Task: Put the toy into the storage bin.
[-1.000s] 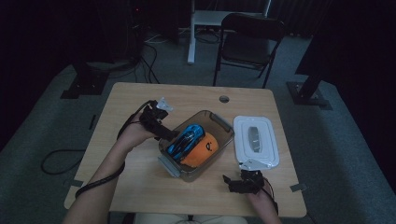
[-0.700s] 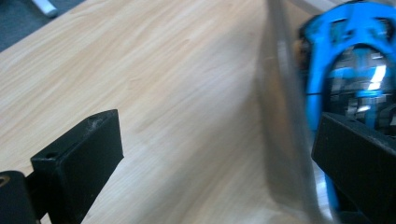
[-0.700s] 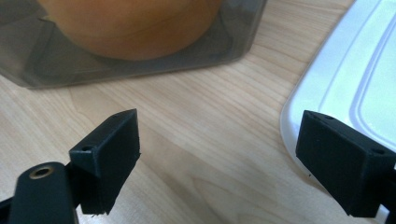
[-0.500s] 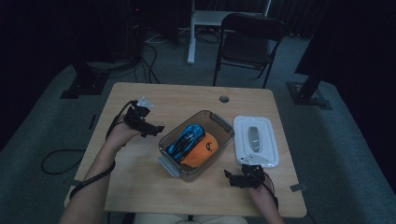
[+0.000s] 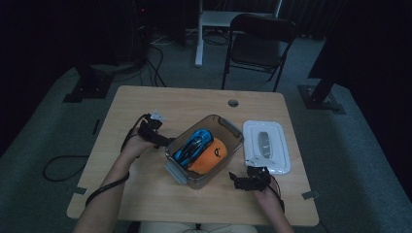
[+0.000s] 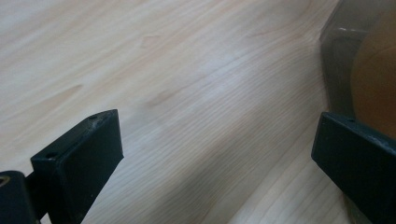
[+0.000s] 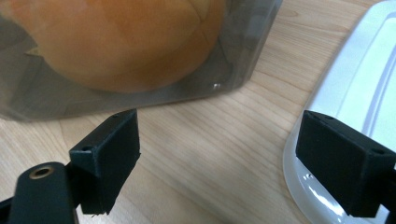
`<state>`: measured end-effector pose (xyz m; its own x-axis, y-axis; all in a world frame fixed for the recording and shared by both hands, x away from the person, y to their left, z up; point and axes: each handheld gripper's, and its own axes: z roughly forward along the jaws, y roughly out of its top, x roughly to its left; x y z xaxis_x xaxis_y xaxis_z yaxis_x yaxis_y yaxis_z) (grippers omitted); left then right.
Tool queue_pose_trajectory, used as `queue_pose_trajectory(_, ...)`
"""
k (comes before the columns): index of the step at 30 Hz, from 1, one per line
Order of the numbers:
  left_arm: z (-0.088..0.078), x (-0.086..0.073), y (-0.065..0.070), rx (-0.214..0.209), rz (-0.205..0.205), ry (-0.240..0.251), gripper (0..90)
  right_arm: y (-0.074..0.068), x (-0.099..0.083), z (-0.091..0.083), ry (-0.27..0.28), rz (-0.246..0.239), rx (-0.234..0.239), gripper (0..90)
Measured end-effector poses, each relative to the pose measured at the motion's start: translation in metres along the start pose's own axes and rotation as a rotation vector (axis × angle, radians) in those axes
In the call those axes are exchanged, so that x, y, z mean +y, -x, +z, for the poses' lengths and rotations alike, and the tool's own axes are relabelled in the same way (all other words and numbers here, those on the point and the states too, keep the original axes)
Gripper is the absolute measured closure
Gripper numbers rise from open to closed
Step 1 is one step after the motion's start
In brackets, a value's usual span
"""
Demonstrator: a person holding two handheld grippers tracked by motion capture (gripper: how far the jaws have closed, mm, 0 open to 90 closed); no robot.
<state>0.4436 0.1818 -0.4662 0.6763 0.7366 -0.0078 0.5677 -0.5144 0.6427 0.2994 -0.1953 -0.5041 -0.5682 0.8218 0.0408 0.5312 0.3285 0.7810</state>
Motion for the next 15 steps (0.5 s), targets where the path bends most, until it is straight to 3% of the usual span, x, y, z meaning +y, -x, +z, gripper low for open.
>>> queue_pose_trajectory(8,0.021,-0.002,0.010,-0.006,0.023,-0.016,2.6,-0.001,0.005,0.007,0.000,0.018,0.002,13.4)
queue_pose_trajectory(15,0.021,-0.005,0.013,-0.006,0.021,-0.014,3.8,-0.004,0.009,0.012,0.002,0.022,0.004,13.4)
